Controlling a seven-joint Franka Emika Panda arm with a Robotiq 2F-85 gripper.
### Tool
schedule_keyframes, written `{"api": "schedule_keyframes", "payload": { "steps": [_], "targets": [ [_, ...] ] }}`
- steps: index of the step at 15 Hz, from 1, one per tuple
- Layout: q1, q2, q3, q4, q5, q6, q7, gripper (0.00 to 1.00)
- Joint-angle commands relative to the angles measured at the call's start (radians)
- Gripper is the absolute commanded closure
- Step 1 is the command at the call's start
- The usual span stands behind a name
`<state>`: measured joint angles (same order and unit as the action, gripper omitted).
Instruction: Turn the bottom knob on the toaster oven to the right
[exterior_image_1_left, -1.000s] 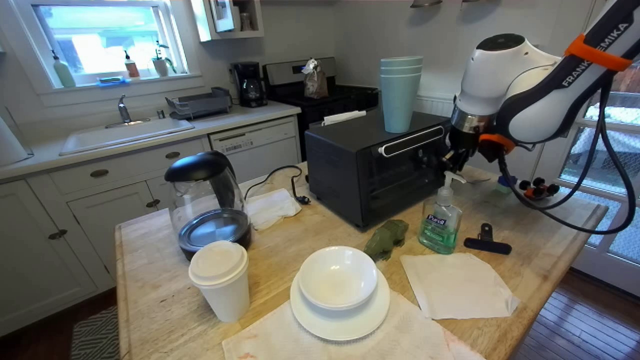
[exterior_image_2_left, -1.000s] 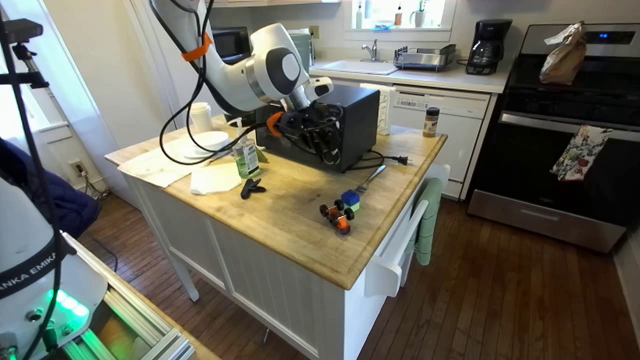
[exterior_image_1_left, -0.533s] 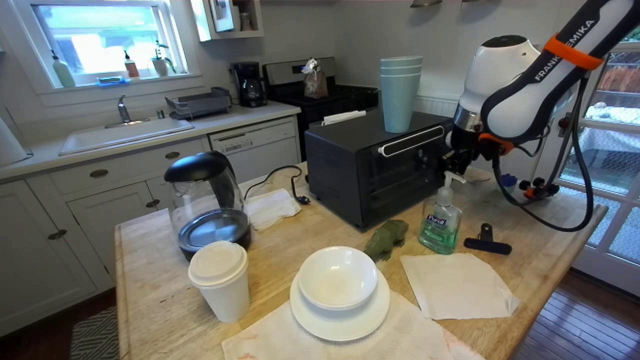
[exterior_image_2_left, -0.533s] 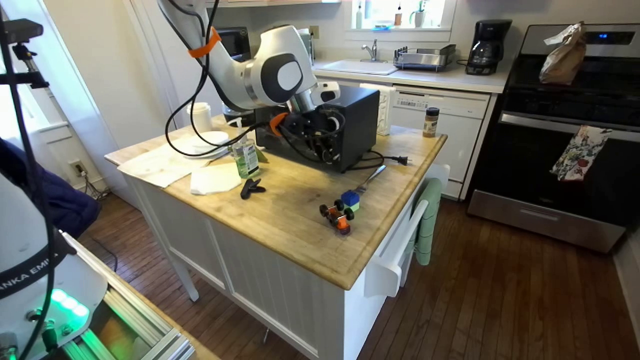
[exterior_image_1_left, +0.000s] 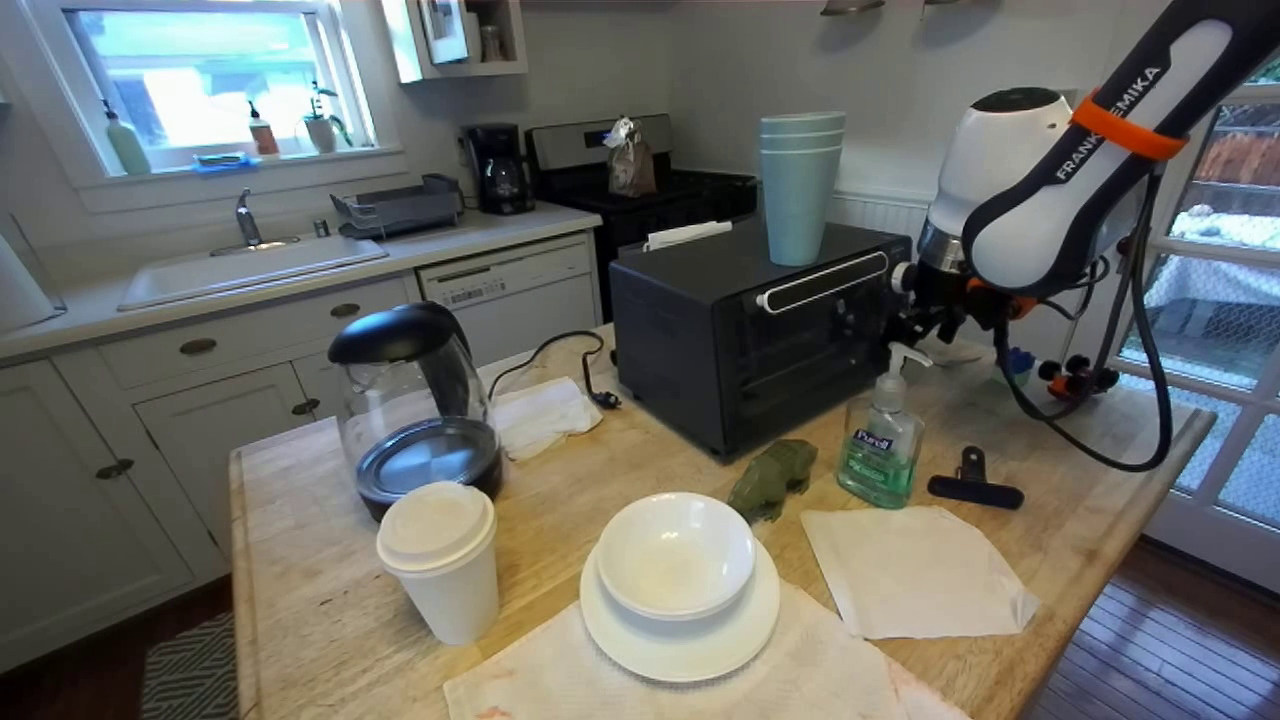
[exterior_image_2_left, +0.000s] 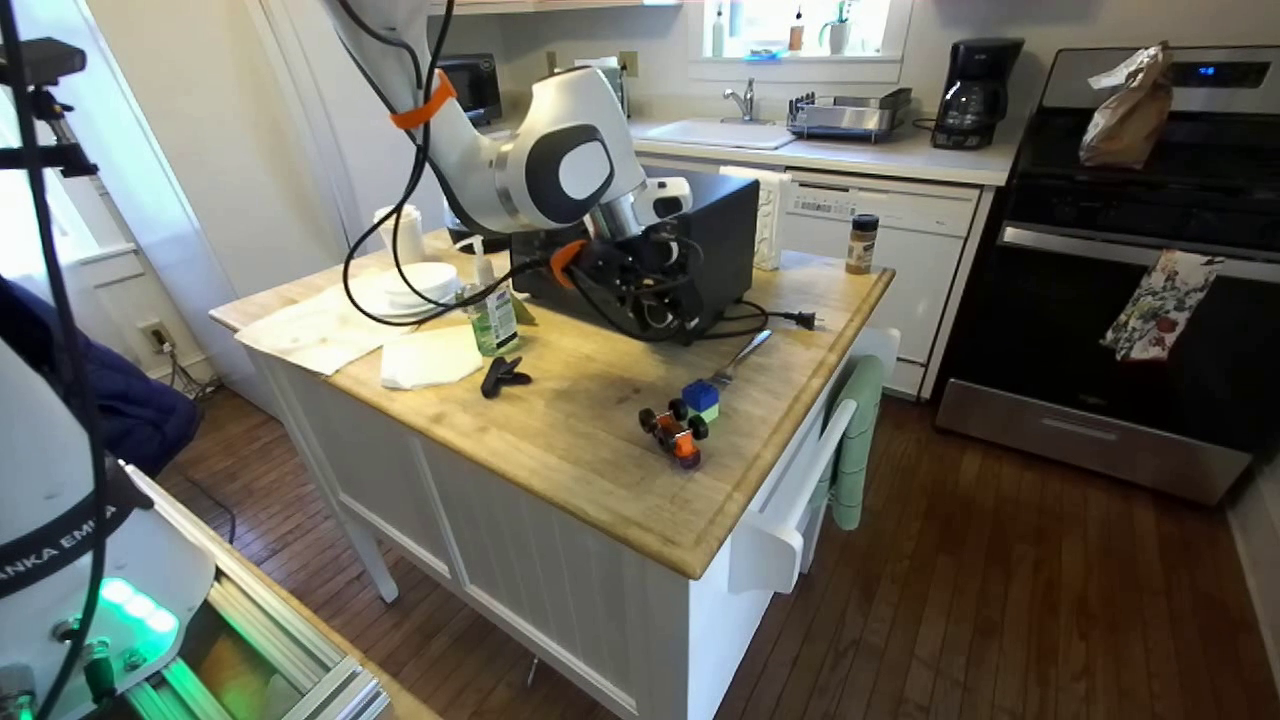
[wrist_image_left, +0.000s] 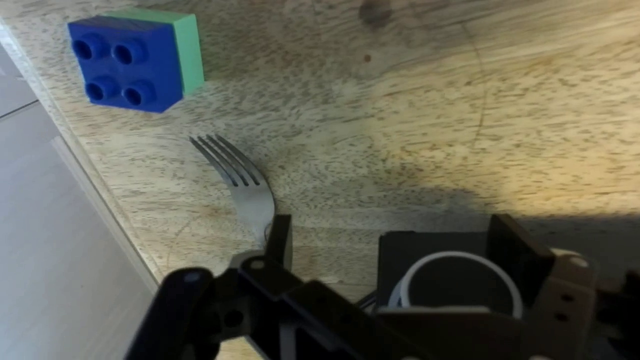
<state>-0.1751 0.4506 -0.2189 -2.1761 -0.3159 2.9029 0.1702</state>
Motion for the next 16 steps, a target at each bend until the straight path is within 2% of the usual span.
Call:
{"api": "schedule_keyframes", "payload": {
  "steps": [1,5,7,11,14,16],
  "targets": [
    [0.089,-0.014,-0.091,-0.016,-0.028,0.023,-0.029,0.0],
    [0.247,-0.03,-0.242,-0.032,-0.151,0.014,0.027,0.0],
    [0.306,-0.041,-0.291,-0.041,-0.198,-0.004,0.049,0.0],
    [0.381,-0.051,-0.357,-0.052,-0.272,-0.017,0.09,0.0],
    [0.414,-0.046,-0.392,-0.046,-0.319,-0.022,0.124,0.0],
    [0.415,-0.041,-0.389,-0.042,-0.341,-0.026,0.127,0.0]
  ]
}}
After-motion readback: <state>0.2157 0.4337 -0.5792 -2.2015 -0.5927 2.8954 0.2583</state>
